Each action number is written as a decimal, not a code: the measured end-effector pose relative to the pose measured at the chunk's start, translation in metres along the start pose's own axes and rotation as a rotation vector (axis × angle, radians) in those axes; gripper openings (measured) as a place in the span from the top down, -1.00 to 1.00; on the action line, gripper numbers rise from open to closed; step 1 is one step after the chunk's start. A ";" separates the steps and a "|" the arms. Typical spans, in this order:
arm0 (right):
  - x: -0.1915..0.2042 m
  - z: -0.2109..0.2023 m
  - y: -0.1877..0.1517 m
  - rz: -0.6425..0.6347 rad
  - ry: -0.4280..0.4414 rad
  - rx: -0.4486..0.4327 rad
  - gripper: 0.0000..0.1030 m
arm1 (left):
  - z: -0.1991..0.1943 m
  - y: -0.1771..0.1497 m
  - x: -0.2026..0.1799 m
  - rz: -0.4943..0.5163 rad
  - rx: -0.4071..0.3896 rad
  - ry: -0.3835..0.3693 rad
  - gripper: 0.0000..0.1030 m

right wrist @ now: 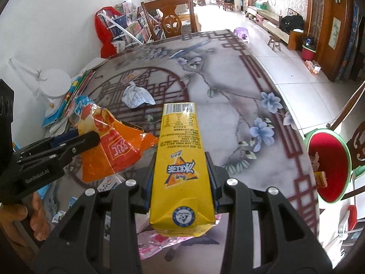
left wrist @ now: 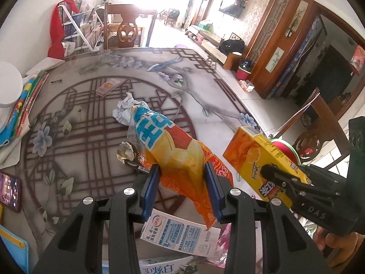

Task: Collect trash
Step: 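Carry the snack bag and yellow carton over the red bucket with both tools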

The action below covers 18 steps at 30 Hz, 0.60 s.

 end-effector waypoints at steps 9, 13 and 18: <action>-0.035 -0.006 0.002 0.007 0.016 0.001 0.29 | 0.012 0.005 -0.028 -0.012 0.012 0.024 0.28; -0.059 -0.009 0.002 0.011 0.015 0.008 0.29 | 0.022 0.008 -0.048 -0.013 0.021 0.021 0.28; -0.092 -0.015 0.003 0.030 0.016 0.012 0.29 | 0.034 0.011 -0.077 -0.007 0.037 0.017 0.28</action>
Point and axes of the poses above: each gripper's, at about its wrist camera, not at the fingertips, and z roughly the way its jaws point, x to its left, y to its top, the point moved 3 cm from there along z, roughly the way its jaws point, and after that the axes turned 13 degrees about x, right-handed, at the moved point
